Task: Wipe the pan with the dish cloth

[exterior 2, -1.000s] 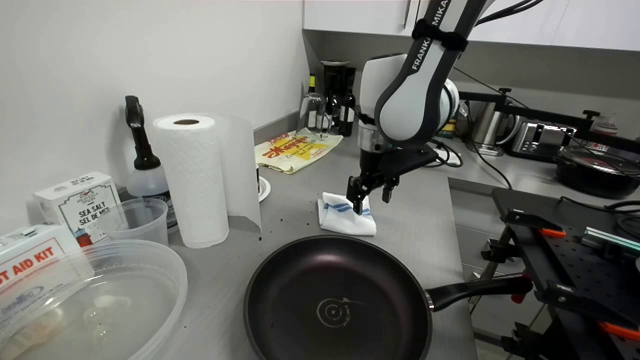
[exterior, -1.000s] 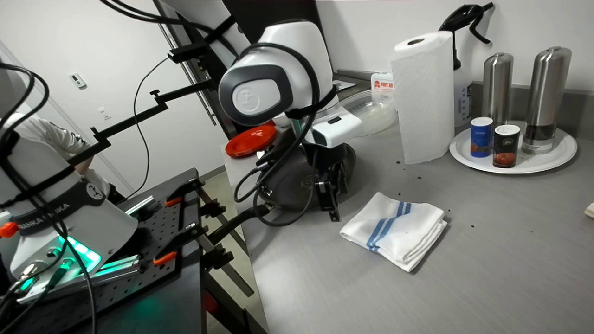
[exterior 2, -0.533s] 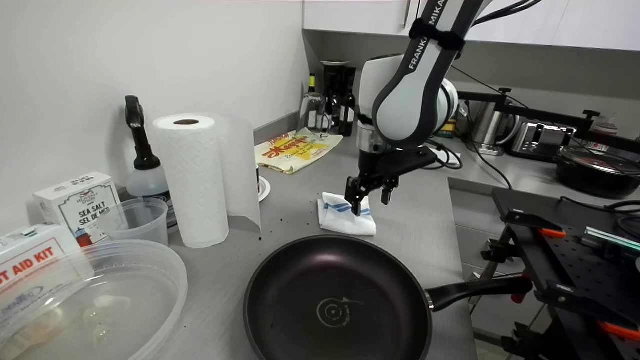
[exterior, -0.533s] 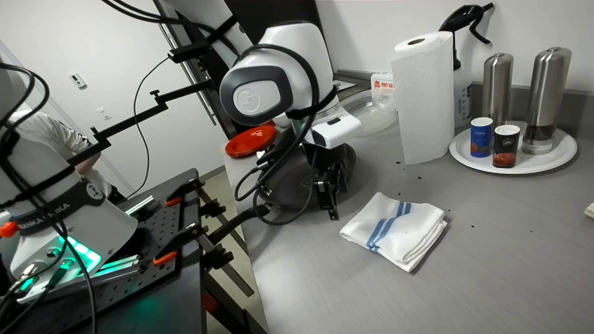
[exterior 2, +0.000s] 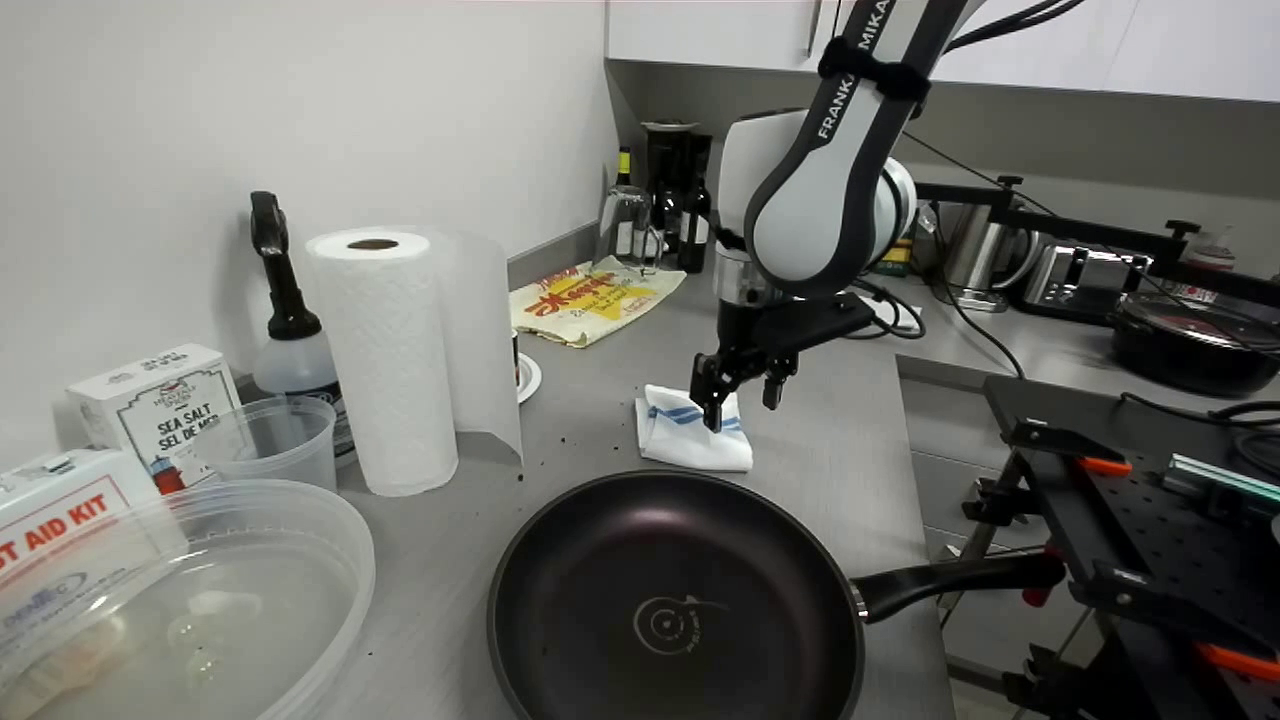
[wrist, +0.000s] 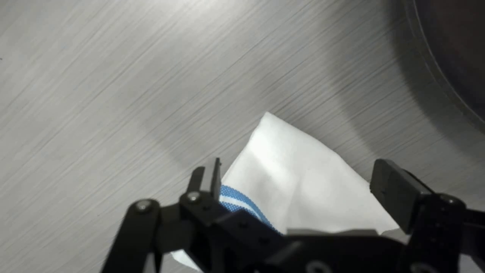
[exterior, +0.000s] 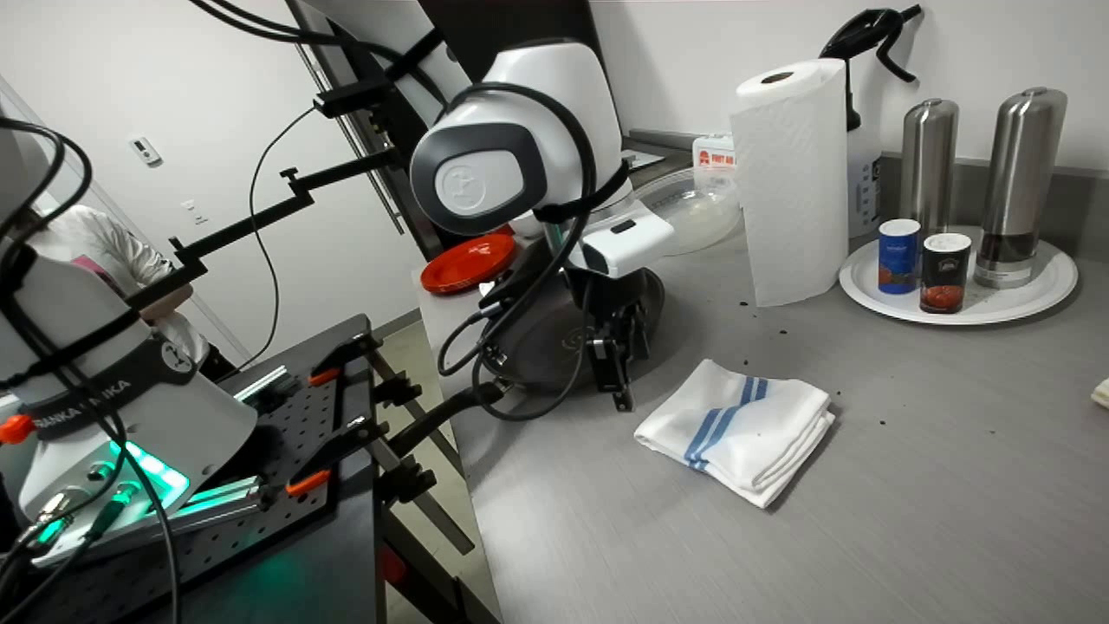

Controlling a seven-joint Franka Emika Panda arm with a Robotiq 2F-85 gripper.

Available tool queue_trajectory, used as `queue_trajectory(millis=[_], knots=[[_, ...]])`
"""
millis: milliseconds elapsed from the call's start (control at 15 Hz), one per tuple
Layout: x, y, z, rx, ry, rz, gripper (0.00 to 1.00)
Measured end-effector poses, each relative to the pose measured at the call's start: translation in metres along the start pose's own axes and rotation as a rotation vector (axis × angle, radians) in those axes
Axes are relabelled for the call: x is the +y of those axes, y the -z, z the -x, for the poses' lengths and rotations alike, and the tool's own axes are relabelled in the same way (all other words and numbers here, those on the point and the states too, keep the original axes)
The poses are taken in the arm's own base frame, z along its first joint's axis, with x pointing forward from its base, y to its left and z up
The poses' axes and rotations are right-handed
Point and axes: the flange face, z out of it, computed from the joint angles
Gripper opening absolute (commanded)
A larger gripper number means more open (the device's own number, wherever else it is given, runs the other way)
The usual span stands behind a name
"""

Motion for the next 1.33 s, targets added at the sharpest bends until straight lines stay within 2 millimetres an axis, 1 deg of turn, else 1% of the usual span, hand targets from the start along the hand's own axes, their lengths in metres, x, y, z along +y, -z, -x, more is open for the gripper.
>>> queue_trajectory(millis=[267, 400, 533, 733, 1067, 1333], knots=[[-0.002, -0.001, 0.001, -0.001, 0.005, -0.002, 1.00], [-0.007, -0.003, 0.001, -0.007, 0.037, -0.016, 1.00], [-0.013, -0.007, -0.003, -0.010, 0.064, -0.034, 1.00], [-0.016, -0.015, -0.017, -0.001, 0.072, -0.045, 1.00], [-0.018, -0.031, -0.046, 0.027, 0.056, -0.045, 1.00], [-0.018, -0.046, -0.062, 0.041, 0.052, -0.037, 1.00]])
